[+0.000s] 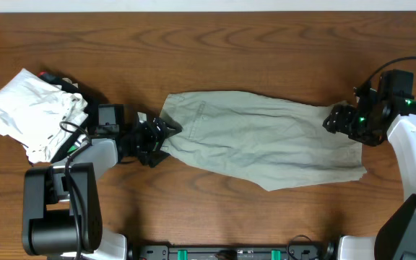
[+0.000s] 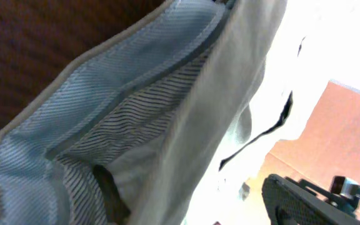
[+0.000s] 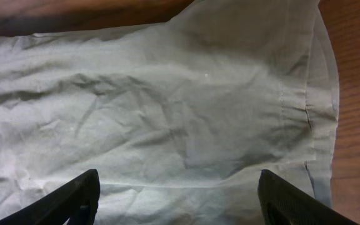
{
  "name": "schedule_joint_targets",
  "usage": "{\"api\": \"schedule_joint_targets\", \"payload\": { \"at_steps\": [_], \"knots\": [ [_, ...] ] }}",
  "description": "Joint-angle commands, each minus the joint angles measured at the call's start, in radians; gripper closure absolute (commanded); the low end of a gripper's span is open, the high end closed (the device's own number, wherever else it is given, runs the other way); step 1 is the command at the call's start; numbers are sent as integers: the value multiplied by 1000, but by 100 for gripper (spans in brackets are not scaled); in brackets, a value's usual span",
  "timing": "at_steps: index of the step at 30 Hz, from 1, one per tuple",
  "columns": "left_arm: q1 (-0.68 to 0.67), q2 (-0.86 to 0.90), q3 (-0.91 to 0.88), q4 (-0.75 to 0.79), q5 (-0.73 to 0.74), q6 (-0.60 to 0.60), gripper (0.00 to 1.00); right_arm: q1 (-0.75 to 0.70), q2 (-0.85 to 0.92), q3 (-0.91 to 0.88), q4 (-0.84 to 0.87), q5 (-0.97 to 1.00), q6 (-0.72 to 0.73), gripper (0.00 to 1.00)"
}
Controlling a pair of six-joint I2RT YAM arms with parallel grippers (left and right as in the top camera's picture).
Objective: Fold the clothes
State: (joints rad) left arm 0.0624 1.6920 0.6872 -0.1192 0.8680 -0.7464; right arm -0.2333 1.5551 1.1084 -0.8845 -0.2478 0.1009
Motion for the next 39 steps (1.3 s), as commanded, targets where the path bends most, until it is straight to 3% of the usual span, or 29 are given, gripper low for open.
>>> {"api": "schedule_joint_targets", "payload": {
  "at_steps": [1,8,28,32,37,39],
  "knots": [
    [4,51,-29,-13,-335,92,15,5,3,-6,-1,12,-13,21],
    [3,51,-29,-5,-453,91,14,5,3,-6,0,12,-13,21],
    [-99,53,-29,69,-496,75,15,5,3,-6,-6,12,-13,20],
    [-100,53,-29,69,-495,76,42,5,3,-6,-7,12,-13,20],
    [-100,53,-29,63,-491,76,94,5,3,-6,-7,12,-13,20],
    [-100,50,-29,58,-491,79,94,5,3,-6,-8,12,-13,20]
  ]
}}
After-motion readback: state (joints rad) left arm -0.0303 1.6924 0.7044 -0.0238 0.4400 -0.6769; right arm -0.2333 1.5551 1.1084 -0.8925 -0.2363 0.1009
